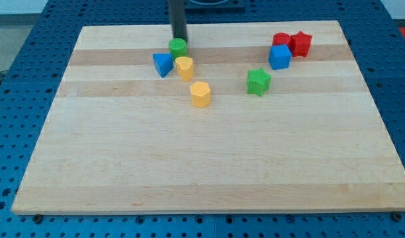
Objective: Drag the green circle towards the top left corner
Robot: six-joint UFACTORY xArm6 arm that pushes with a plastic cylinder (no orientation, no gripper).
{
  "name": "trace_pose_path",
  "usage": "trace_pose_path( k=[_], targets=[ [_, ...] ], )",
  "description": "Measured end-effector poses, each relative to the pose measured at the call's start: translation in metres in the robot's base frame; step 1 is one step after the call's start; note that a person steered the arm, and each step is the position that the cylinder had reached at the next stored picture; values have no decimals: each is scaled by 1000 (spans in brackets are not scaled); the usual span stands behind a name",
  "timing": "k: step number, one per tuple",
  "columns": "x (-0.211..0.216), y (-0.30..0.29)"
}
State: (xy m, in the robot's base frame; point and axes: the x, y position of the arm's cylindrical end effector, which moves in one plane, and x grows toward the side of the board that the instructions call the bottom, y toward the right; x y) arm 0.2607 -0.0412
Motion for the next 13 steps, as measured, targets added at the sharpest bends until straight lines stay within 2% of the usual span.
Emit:
trace_pose_path(
  k=[1, 3, 6, 7, 8, 10, 13],
  targets=[
    [8, 51],
    [17, 8],
    [18, -7],
    [22, -34],
    [41, -22],
    [42, -28],
    [5, -88]
  ],
)
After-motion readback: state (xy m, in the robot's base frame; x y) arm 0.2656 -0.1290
